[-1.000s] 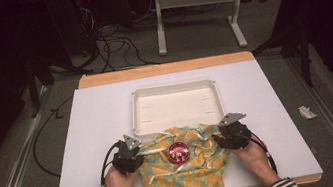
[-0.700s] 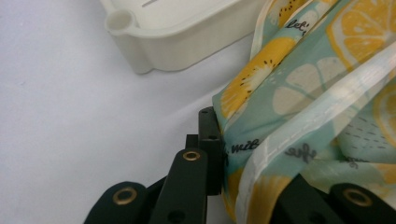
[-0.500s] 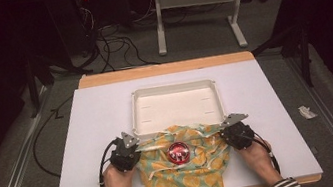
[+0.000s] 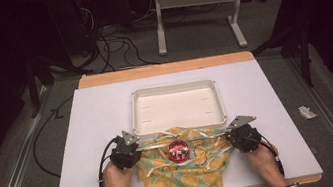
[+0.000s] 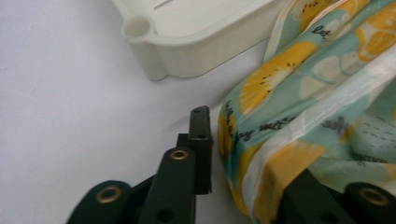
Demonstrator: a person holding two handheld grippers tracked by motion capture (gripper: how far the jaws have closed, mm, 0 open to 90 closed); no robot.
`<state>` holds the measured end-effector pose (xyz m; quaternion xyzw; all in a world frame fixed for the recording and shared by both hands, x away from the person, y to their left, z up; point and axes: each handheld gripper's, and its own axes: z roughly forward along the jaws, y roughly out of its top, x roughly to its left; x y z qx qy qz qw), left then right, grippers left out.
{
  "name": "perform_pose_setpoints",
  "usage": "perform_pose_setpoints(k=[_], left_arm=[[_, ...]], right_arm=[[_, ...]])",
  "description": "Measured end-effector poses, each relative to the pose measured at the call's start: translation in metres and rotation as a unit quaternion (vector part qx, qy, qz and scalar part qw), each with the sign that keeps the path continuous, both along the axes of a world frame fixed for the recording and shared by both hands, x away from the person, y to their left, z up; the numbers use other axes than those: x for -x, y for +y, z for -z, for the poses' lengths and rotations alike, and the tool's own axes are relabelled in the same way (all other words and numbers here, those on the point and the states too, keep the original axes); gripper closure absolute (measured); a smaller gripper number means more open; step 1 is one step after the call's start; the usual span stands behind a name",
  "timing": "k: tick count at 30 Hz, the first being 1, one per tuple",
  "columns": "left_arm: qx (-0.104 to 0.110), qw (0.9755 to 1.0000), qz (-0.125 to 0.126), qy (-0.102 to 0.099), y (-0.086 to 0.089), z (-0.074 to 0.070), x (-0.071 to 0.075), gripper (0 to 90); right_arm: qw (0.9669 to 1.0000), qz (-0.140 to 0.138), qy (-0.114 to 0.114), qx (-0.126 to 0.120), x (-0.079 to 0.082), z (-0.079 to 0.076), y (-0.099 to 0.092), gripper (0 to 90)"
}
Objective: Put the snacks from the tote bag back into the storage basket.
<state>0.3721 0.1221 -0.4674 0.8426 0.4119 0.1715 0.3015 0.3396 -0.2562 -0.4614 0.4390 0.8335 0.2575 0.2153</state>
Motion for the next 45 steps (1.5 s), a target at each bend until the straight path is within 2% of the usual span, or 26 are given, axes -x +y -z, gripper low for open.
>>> perform_pose_setpoints(k=[2,4,7,9,14,16,20,24,29,34,39,45], left_arm=[[0.006,1.0000,-0.002,-0.004,0.001,-0.003,0.003,72.1],[0.023,0.9997,-0.003,-0.003,0.004,-0.008,0.007,65.7],[0.055,0.9985,0.002,0.002,0.007,-0.018,0.018,55.3],[0.068,0.9976,0.006,0.007,0.006,-0.021,0.026,50.5],[0.064,0.9978,0.004,0.017,0.004,-0.019,0.036,45.5],[0.051,0.9985,0.004,0.019,0.002,-0.014,0.037,49.8],[0.027,0.9992,0.024,0.018,-0.002,-0.006,0.040,72.9],[0.021,0.9992,0.032,0.014,0.001,-0.002,0.037,87.1],[0.004,0.9995,0.031,0.004,0.001,-0.001,0.034,89.5],[-0.001,0.9997,0.025,-0.007,0.001,0.003,0.028,89.7],[0.002,0.9995,0.020,-0.023,0.001,0.006,0.022,89.7],[0.026,0.9989,0.019,-0.035,0.003,0.011,0.016,89.1]], right_arm=[[1.0000,0.000,-0.001,0.000,0.001,0.002,0.000,90.0],[1.0000,0.007,0.005,-0.002,0.001,0.002,0.000,90.0],[1.0000,0.005,0.001,-0.007,0.000,0.003,0.000,89.6],[0.9999,0.007,0.003,-0.008,0.000,0.004,0.000,89.3],[0.9999,0.007,-0.001,-0.009,-0.001,0.005,0.000,88.3],[0.9999,0.010,0.001,-0.010,0.000,0.005,0.000,87.6],[0.9999,0.010,0.004,-0.010,0.000,0.005,-0.001,86.5],[0.9999,0.008,0.003,-0.015,0.000,0.006,-0.004,87.1],[0.9998,0.009,-0.001,-0.017,0.003,0.006,-0.006,89.9],[0.9998,0.015,-0.001,-0.015,0.007,0.006,-0.009,90.0],[0.9995,0.024,-0.003,-0.018,0.010,0.006,-0.011,90.0],[0.9992,0.031,-0.009,-0.023,0.009,0.008,-0.014,90.0]])
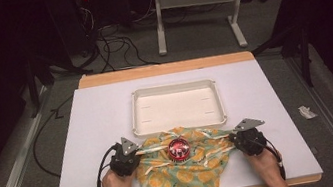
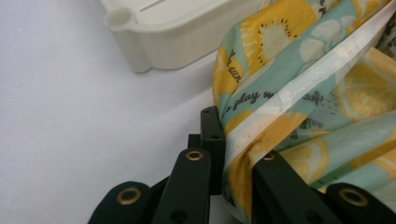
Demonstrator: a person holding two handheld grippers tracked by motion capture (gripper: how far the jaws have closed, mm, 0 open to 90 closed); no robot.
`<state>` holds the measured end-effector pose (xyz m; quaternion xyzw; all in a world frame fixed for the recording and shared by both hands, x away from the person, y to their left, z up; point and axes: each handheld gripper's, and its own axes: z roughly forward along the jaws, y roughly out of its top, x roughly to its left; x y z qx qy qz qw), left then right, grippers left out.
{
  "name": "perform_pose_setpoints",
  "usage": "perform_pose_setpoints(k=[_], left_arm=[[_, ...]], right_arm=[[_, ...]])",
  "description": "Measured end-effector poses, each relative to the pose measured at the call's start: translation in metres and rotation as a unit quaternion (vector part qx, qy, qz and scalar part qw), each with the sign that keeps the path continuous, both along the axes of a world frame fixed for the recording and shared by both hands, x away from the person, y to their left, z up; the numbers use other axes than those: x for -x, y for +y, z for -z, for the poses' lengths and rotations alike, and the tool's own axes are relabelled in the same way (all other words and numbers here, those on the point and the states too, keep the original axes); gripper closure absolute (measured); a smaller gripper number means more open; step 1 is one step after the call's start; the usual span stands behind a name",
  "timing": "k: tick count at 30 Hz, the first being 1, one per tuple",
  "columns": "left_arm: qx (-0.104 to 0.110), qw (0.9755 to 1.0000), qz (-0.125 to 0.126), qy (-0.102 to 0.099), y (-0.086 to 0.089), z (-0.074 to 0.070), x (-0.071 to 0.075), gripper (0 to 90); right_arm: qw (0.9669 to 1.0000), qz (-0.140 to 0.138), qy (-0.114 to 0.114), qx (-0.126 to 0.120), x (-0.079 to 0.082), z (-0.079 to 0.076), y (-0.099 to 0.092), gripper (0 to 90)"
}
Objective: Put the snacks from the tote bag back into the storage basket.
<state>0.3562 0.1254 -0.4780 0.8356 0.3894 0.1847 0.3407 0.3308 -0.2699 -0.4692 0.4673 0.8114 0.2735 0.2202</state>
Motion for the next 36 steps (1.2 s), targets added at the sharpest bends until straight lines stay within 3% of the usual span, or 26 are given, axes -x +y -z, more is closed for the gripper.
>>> perform_pose_setpoints(k=[2,6,19,25,28,31,36], left_arm=[[0.010,0.9999,0.001,-0.006,0.002,0.002,0.000,87.9],[0.059,0.9982,0.008,-0.001,0.010,0.007,-0.001,82.1],[0.065,0.9978,0.014,-0.004,0.011,0.008,0.000,55.4],[0.067,0.9976,0.014,-0.003,0.011,0.008,0.000,54.0],[0.070,0.9975,0.012,0.001,0.012,0.008,-0.001,52.5],[0.069,0.9975,0.014,0.000,0.012,0.008,-0.001,50.7],[0.067,0.9977,0.014,-0.002,0.011,0.008,0.000,49.2]], right_arm=[[1.0000,0.004,-0.002,-0.001,0.000,0.000,-0.001,90.0],[0.9999,0.011,-0.012,-0.005,0.002,0.002,-0.001,89.5],[0.9986,0.023,-0.013,-0.046,0.005,0.003,-0.004,76.9],[0.9975,0.014,-0.021,-0.065,0.008,-0.004,-0.003,62.4],[0.9956,0.011,-0.033,-0.087,0.012,-0.010,-0.003,56.7],[0.9930,0.005,-0.031,-0.114,0.013,-0.013,-0.005,52.7],[0.9901,0.003,-0.037,-0.136,0.019,-0.018,-0.006,46.7]])
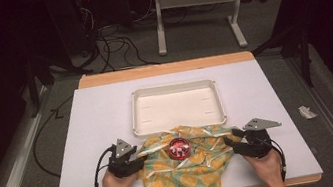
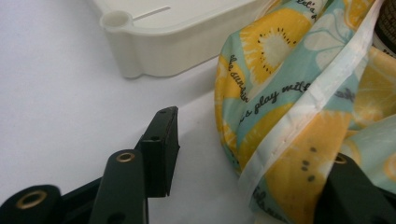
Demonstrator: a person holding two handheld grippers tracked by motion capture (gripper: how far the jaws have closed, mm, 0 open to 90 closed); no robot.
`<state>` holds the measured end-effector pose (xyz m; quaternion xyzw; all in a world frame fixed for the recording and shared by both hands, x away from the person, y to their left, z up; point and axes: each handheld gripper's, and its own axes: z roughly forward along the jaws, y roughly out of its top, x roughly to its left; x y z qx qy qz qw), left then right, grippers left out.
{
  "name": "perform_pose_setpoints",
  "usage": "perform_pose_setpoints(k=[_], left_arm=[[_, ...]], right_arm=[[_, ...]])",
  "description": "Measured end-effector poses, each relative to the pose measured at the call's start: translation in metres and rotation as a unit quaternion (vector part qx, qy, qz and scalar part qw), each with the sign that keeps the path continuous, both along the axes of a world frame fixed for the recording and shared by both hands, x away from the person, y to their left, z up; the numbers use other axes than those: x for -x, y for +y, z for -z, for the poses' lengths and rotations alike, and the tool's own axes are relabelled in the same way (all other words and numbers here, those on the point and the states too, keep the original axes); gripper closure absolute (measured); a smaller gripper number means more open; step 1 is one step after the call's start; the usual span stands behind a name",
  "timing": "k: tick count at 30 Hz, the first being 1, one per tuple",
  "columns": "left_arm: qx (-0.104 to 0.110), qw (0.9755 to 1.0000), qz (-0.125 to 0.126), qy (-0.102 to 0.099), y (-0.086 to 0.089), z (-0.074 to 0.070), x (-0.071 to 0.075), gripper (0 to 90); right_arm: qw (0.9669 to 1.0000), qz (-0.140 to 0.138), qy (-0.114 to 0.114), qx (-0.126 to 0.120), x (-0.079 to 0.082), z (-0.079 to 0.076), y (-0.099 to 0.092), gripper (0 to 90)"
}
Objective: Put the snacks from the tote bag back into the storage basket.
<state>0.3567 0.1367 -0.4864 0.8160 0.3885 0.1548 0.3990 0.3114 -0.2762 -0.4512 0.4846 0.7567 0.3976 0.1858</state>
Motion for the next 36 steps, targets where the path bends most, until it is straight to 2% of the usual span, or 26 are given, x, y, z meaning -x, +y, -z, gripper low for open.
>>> perform_pose_setpoints(k=[6,8,11,14,19,23,30,33,36], left_arm=[[0.001,1.0000,0.000,0.001,0.000,0.000,0.000,47.6],[0.002,1.0000,0.000,0.001,0.000,0.000,0.000,47.1],[-0.001,1.0000,0.001,-0.001,0.000,0.000,0.000,46.9],[0.000,1.0000,0.001,0.000,0.000,0.000,0.000,46.5],[-0.001,1.0000,0.000,0.000,0.000,0.000,0.000,46.2],[-0.001,1.0000,0.000,0.000,0.000,0.000,0.000,45.8],[-0.005,1.0000,0.000,-0.002,-0.001,0.000,0.001,45.7],[-0.007,1.0000,0.001,-0.002,-0.001,0.000,0.001,46.0],[-0.007,1.0000,0.001,-0.002,-0.001,0.000,0.001,46.0]], right_arm=[[0.9997,0.000,-0.021,0.009,0.006,-0.007,0.001,45.1],[0.9996,0.002,-0.029,0.005,0.006,-0.008,0.001,44.8],[0.9994,0.006,-0.032,-0.014,0.008,-0.008,-0.001,44.4],[0.9991,0.004,-0.039,-0.019,0.009,-0.010,-0.001,43.7],[0.9985,-0.009,-0.054,-0.001,0.012,-0.012,0.000,44.2],[0.9989,-0.019,-0.041,-0.009,0.013,-0.016,0.003,45.3],[0.9985,-0.035,-0.038,-0.020,0.013,-0.017,0.013,45.6],[0.9983,-0.038,-0.031,-0.033,0.011,-0.018,0.017,46.3],[0.9979,-0.042,-0.039,-0.030,0.011,-0.021,0.021,46.4]])
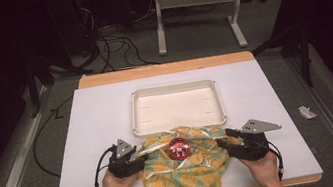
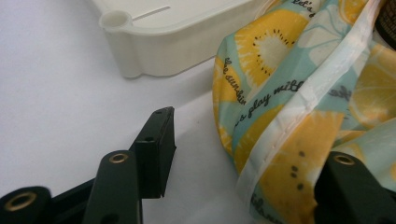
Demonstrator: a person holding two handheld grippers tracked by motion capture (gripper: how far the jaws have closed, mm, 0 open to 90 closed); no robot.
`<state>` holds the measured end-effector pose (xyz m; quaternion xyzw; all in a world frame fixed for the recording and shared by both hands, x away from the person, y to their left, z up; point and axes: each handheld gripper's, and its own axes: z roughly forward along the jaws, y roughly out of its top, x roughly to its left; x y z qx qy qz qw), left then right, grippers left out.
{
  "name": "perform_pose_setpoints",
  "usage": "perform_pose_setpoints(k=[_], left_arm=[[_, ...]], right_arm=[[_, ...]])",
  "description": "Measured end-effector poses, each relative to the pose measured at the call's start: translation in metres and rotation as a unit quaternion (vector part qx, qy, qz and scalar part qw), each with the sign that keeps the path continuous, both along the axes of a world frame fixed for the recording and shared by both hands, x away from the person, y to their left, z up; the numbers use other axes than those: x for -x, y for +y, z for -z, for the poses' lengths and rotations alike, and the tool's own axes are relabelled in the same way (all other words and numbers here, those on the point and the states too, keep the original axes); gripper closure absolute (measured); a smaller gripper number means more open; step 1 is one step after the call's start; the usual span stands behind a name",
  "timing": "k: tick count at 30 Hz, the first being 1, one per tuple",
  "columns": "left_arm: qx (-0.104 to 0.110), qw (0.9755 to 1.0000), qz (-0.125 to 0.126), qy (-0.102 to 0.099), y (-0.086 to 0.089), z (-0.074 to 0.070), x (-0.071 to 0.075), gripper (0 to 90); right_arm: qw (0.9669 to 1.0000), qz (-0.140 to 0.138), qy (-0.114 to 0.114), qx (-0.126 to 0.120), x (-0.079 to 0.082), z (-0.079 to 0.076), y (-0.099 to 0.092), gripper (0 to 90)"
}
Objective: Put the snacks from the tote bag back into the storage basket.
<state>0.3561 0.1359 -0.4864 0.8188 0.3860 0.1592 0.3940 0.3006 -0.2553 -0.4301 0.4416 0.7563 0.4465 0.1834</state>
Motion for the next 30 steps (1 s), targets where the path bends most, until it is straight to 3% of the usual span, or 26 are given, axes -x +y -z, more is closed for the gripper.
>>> perform_pose_setpoints(k=[30], left_arm=[[-0.002,1.0000,-0.002,-0.002,-0.001,0.000,0.000,44.8]], right_arm=[[0.9971,-0.074,-0.009,0.014,-0.004,-0.006,0.045,45.5]])
